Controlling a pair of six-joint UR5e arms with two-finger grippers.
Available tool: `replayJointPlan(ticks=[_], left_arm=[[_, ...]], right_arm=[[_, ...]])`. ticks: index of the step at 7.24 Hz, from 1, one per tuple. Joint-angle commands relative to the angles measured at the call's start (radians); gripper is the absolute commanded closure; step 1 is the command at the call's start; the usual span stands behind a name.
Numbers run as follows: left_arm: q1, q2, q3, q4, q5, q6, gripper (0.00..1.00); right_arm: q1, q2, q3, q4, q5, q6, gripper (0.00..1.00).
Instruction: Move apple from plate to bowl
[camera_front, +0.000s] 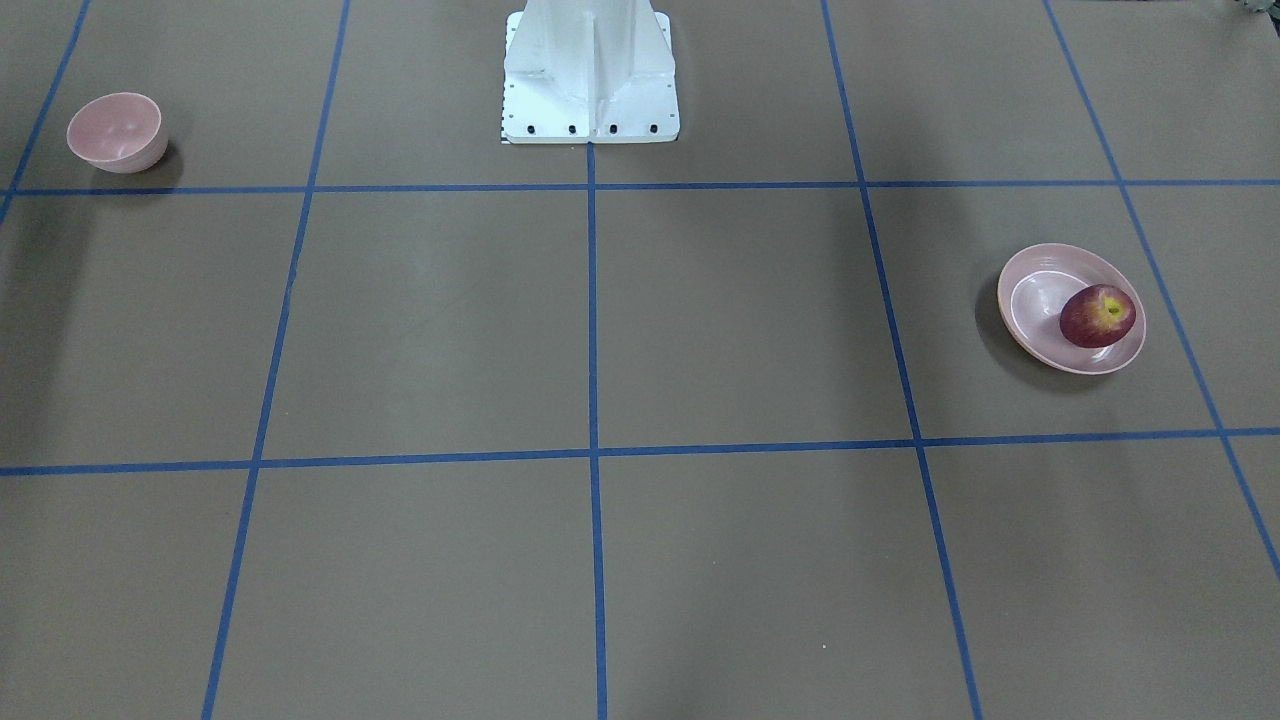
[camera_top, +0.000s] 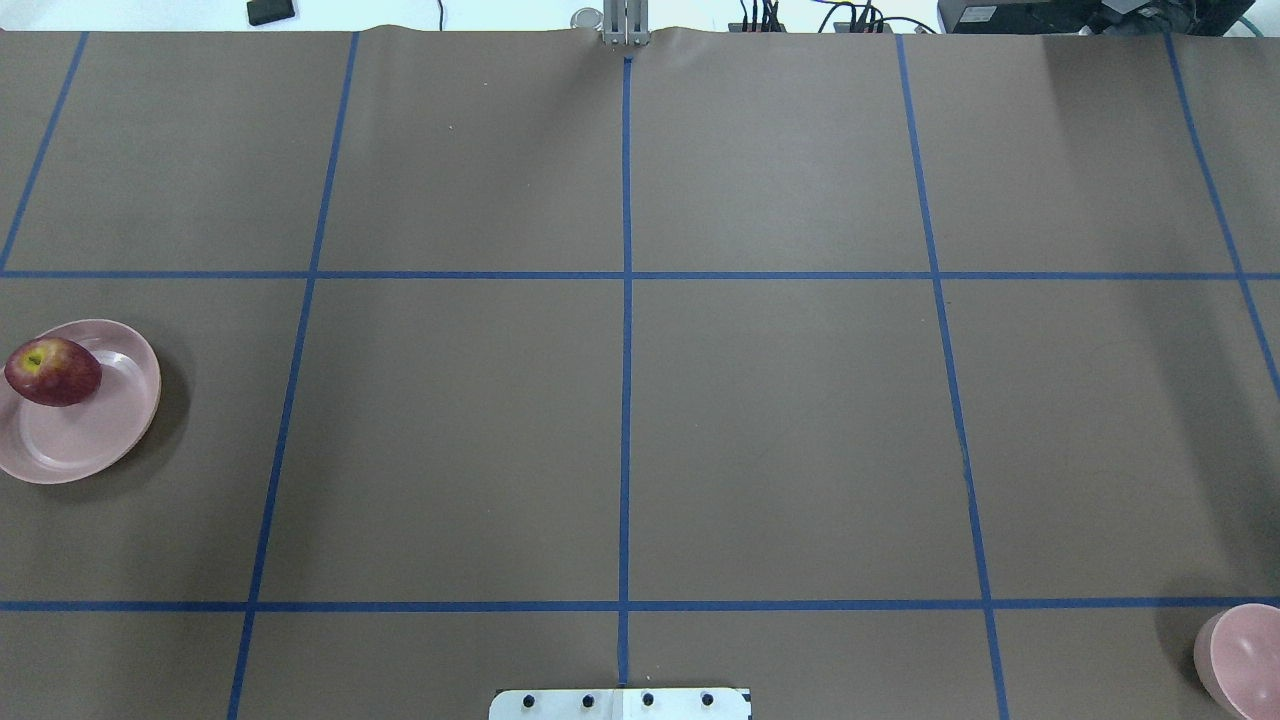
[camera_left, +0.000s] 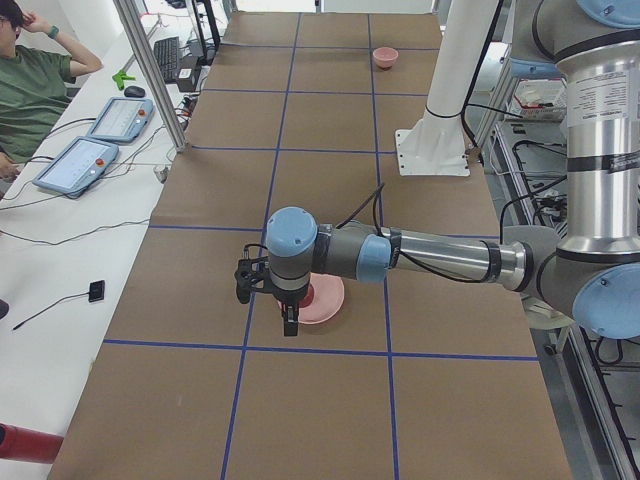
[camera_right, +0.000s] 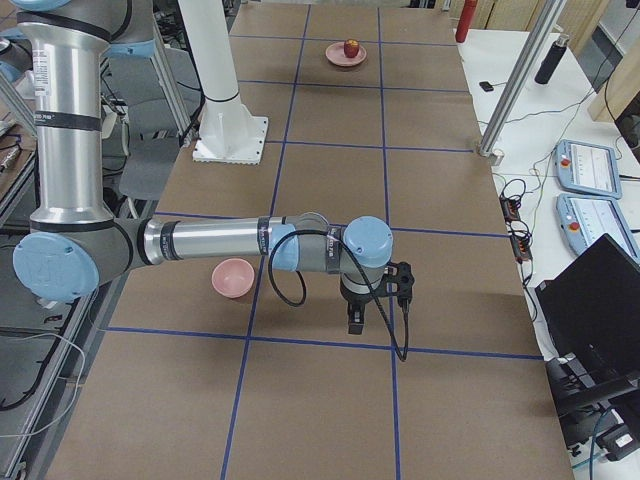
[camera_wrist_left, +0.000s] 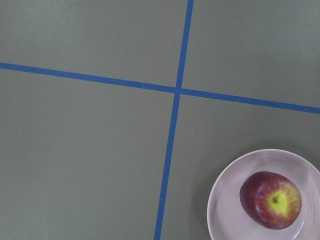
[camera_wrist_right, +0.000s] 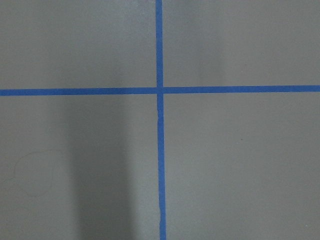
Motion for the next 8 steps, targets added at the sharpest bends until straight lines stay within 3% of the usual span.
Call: replayJointPlan(ticks=[1, 4, 5, 6, 8], left_arm=[[0.001, 0.021, 0.011, 0.001, 0.005, 0.025, 0.01], [-0.008, 0.109, 0.007, -0.105, -0.008, 0.084, 0.01], [-0.010, 0.110, 0.003, -0.105, -0.006, 0.084, 0.01], [-0.011, 0.110, -0.004, -0.105, -0.008, 0.078, 0.01], [-0.011, 0.109, -0.015, -0.103, -0.008, 0.074, 0.01]], right_arm=[[-0.007, -0.005, 0.030, -0.009, 0.019, 0.001, 0.00], [-0.007, -0.192, 0.168, 0.073, -0.020, -0.057, 0.00], [-0.009, -0.285, 0.172, 0.187, -0.014, -0.063, 0.00], [-0.021, -0.364, 0.173, 0.257, 0.002, -0.062, 0.00], [-0.065, -0.447, 0.174, 0.264, 0.131, -0.063, 0.00]])
